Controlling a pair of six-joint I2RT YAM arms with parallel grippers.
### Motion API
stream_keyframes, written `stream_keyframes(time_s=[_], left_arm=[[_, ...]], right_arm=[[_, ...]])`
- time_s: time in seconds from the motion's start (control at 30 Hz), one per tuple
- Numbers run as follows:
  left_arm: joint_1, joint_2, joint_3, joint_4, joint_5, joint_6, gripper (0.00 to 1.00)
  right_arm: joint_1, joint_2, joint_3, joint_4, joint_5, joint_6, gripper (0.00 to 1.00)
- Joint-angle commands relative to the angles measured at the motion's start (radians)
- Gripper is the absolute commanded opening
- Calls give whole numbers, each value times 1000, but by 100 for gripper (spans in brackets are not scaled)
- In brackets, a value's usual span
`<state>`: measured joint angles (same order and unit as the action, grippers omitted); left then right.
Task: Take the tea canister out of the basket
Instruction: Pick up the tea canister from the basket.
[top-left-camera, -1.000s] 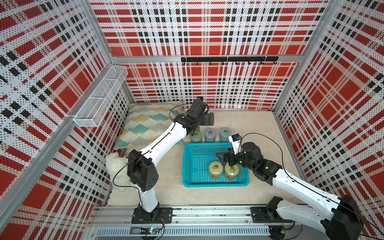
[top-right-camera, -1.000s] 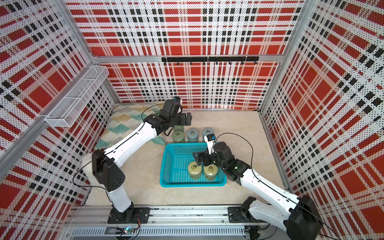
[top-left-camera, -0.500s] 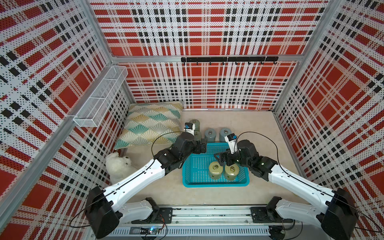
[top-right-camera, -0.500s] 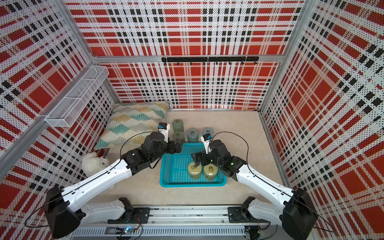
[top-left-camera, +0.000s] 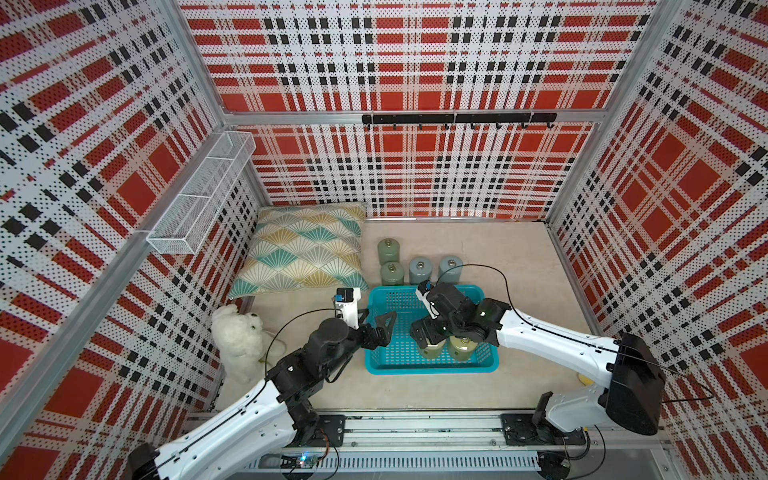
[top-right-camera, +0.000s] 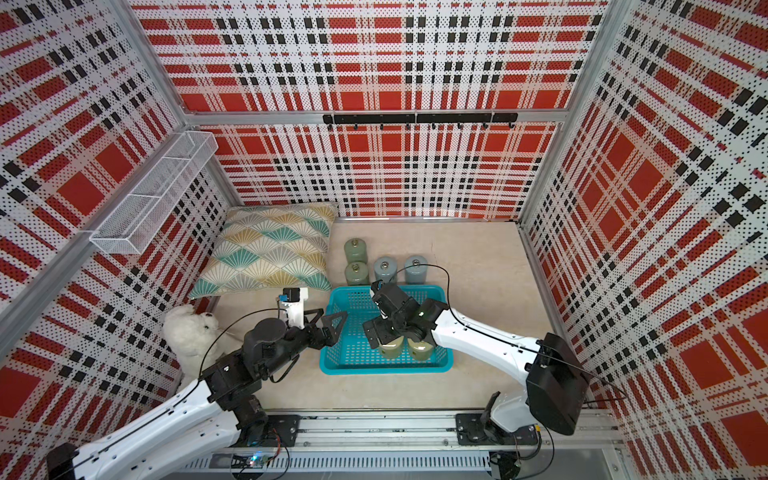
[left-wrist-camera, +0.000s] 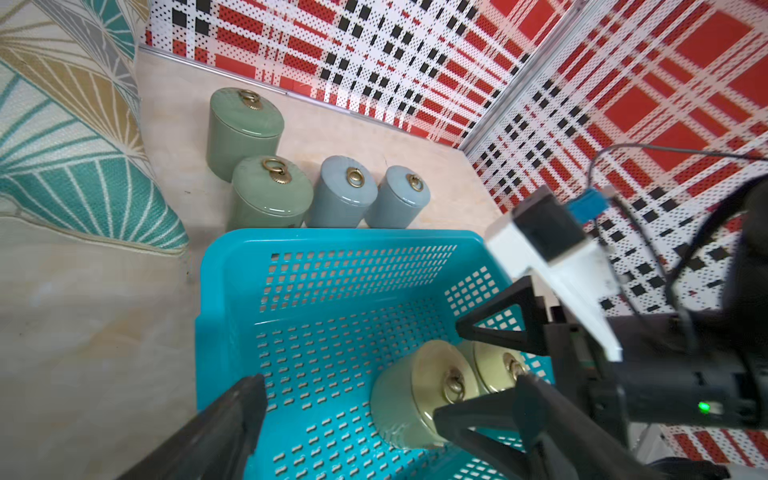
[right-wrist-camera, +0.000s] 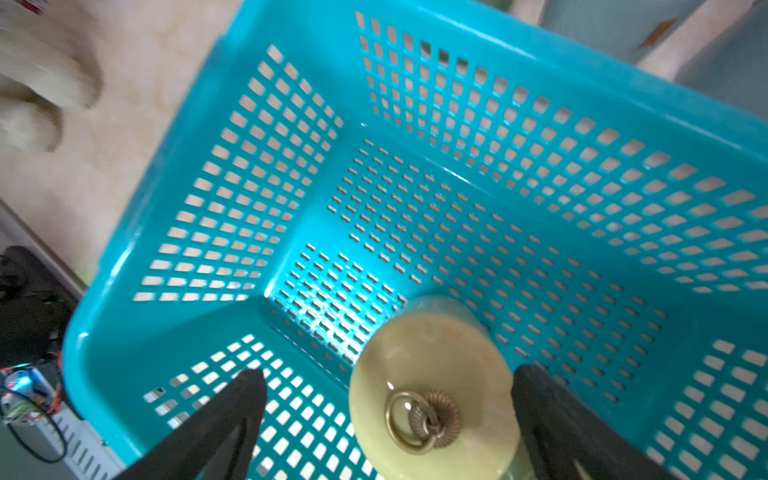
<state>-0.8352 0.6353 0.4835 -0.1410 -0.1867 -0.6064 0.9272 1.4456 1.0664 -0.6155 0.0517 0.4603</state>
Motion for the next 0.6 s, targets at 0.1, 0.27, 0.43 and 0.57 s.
stream_keyframes(time_s=[0.1,0.27,0.43,0.57], left_arm=[[-68,-38,-16,26,-28,-27,99],[-135,-12,-5,23,-29,-17,99],[-186,40,17,-11,-92,-13,99],[-192,43,22,-19,-106,-13,99]], right_arm=[[7,53,48,-142,31,18,100],[14,96,46,-177,-9,8,100],[19,142,55,-203,-6,-3,100],[25,178,64,-208,-8,-17,100]])
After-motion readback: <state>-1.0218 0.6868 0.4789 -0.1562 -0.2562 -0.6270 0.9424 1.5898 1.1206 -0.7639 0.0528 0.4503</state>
